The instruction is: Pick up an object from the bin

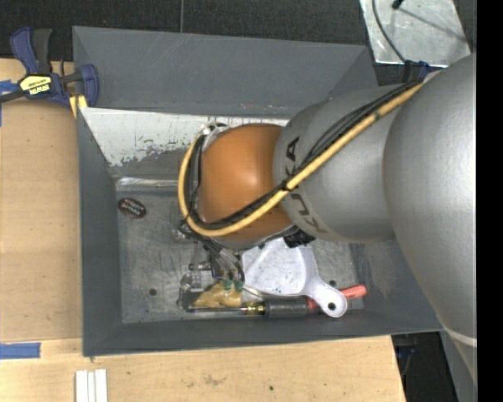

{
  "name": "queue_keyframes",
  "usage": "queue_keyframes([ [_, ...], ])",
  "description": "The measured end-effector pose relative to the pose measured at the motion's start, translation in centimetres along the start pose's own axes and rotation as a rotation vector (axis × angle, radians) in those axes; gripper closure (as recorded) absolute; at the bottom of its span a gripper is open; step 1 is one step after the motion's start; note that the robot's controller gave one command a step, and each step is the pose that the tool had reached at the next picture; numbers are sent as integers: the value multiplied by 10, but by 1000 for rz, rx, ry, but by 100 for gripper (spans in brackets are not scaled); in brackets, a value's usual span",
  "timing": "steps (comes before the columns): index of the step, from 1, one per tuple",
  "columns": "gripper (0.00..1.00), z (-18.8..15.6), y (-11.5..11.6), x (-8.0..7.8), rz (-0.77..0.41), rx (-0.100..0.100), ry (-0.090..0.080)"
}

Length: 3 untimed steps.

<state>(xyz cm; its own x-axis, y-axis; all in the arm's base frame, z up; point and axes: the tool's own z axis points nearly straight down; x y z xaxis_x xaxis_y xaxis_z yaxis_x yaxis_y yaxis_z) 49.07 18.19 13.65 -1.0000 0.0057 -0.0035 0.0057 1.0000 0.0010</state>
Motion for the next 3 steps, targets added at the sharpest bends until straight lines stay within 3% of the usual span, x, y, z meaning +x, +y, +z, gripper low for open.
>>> queue_keyframes([
  [1, 0, 35, -34, -1, -210, -3, 0],
  [2, 0, 50, -69, -9, -177, 1, 4],
  [3, 100, 60, -49, 2, -505, -3, -14],
])
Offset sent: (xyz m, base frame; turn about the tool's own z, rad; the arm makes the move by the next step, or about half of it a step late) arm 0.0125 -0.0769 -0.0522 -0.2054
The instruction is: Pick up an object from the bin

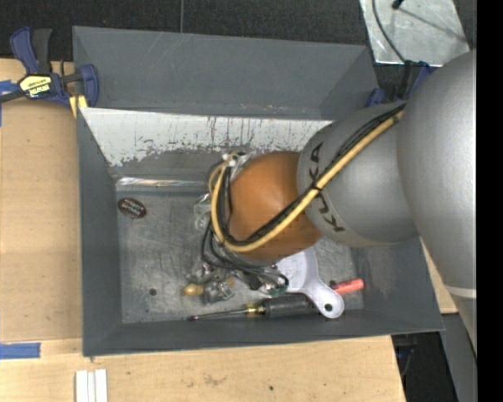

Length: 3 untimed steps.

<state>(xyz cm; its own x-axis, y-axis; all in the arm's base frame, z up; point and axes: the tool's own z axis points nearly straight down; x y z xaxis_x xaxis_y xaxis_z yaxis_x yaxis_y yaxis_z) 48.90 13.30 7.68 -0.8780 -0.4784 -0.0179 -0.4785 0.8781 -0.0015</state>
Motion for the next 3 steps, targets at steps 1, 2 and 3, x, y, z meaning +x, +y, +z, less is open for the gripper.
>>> queue_keyframes([
  [1, 100, 0, 0, 0, 0, 0, 0],
  [2, 100, -46, -5, 7, 52, -3, 23],
  [3, 100, -138, 4, -2, -34, -2, 15],
])
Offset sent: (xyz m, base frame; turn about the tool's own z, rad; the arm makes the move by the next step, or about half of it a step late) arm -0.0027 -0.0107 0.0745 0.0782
